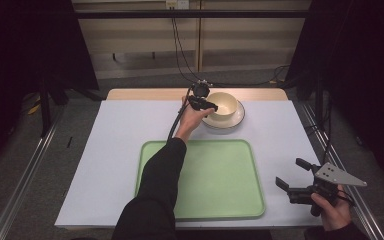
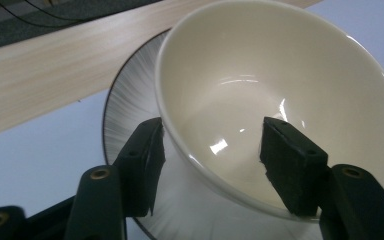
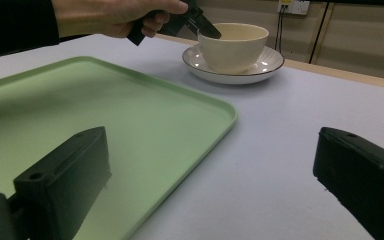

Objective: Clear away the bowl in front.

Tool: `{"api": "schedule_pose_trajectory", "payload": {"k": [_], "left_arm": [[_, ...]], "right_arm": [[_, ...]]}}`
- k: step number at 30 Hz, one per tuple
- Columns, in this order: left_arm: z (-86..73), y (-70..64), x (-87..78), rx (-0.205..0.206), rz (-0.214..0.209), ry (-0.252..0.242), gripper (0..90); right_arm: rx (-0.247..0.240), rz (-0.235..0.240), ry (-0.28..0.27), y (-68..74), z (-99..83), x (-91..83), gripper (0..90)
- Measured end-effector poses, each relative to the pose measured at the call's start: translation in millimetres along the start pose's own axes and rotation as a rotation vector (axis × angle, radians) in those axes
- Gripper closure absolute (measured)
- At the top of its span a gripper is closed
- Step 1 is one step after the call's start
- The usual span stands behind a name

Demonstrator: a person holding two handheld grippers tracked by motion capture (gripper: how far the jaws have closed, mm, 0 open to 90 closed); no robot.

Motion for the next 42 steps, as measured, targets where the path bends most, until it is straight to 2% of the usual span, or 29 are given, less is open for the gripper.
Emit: {"api": "schedule_pose_trajectory", "payload": {"k": [1, 4, 6, 7, 8, 15, 16, 19, 20, 21, 22, 24, 26, 29, 30, 31, 32, 35, 36, 39, 41, 42], "left_arm": [[-1.3, 0.8, 0.2, 0.014, 0.003, 0.011, 42.3], [-2.5, 2.0, 3.7, -0.022, -0.008, 0.021, 46.5], [-6.3, 4.1, 5.8, -0.031, -0.016, 0.054, 47.9], [-6.3, 4.1, 5.8, -0.031, -0.016, 0.054, 50.4], [-8.8, 5.3, 5.4, -0.048, -0.019, 0.083, 53.3], [-11.9, 6.3, 4.8, -0.043, -0.008, 0.116, 67.6], [-11.0, 6.4, 5.8, -0.051, -0.011, 0.107, 67.8], [-13.1, 7.0, 8.1, -0.05, -0.01, 0.137, 68.5], [-13.2, 6.4, 9.0, -0.067, -0.019, 0.139, 70.7], [-13.2, 7.8, 10.8, -0.076, -0.009, 0.132, 70.7], [-13.9, 7.8, 13.9, -0.089, -0.022, 0.145, 72.3], [-14.3, 8.2, 12.8, -0.095, -0.031, 0.156, 72.8], [-12.9, 7.7, 14.3, -0.111, -0.034, 0.142, 71.9], [-15.5, 9.3, 12.7, -0.103, -0.029, 0.175, 73.6], [-14.7, 9.6, 13.6, -0.12, -0.026, 0.162, 77.9], [-15.3, 10.3, 12.7, -0.135, -0.033, 0.17, 77.9], [-14.0, 10.3, 13.7, -0.163, -0.034, 0.156, 78.8], [-13.5, 10.8, 13.3, -0.165, -0.026, 0.154, 81.0], [-12.1, 11.2, 13.1, -0.192, -0.039, 0.132, 82.0], [-11.6, 11.8, 12.0, -0.193, -0.047, 0.134, 83.7], [-9.8, 9.1, 12.3, -0.208, -0.047, 0.118, 83.9], [-8.5, 7.8, 10.6, -0.213, -0.061, 0.114, 84.1]], "right_arm": [[-0.001, -0.003, -0.002, -0.8, 0.2, -0.3, 1.3], [0.003, -0.001, -0.002, -0.8, 0.1, -0.2, 1.3], [0.003, -0.003, -0.004, -0.9, 0.3, -0.2, 1.3], [0.003, -0.003, -0.004, -0.9, 0.3, -0.2, 1.3], [0.001, -0.003, -0.001, -1.1, -0.1, 0.0, 1.3], [0.0, -0.001, 0.007, 0.0, -0.9, 0.3, 1.3], [0.0, 0.001, 0.007, 0.3, -0.8, 0.1, 1.3], [-0.001, -0.002, 0.008, -0.2, -0.9, 0.5, 1.3], [-0.003, -0.01, 0.008, -0.7, -1.1, 0.7, 1.3], [-0.003, -0.01, 0.008, -0.7, -1.1, 0.7, 1.3], [-0.003, -0.005, 0.007, -0.5, -0.8, 0.6, 1.3], [-0.003, -0.003, 0.007, -0.5, -0.8, 0.5, 1.3], [-0.001, -0.005, 0.004, -0.5, -0.5, 0.4, 1.3], [-0.007, 0.0, 0.013, 0.4, -1.8, 1.7, 1.3], [-0.004, 0.003, 0.013, 1.0, -1.7, 1.6, 1.3], [-0.004, 0.003, 0.013, 1.0, -1.7, 1.6, 1.3], [-0.004, 0.0, 0.013, 0.5, -1.6, 1.4, 1.3], [0.0, -0.003, 0.008, -0.4, -1.0, 0.9, 1.3], [0.001, -0.005, 0.008, -0.4, -1.1, 0.9, 1.5], [0.002, -0.006, 0.009, -0.4, -1.4, 1.1, 1.5], [0.0, -0.006, 0.009, -0.8, -1.1, 0.9, 1.5], [-0.001, -0.006, 0.008, -0.9, -1.1, 0.8, 1.5]]}}
Point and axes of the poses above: each handheld gripper's, and its own axes: x roughly forward along the jaws, z roughly out of its top, y roughly to its left, the point moved 9 cm from there along x, roughly forward along the jaws, and after that the axes turned 2 degrees about -z, right-handed, at the moved point
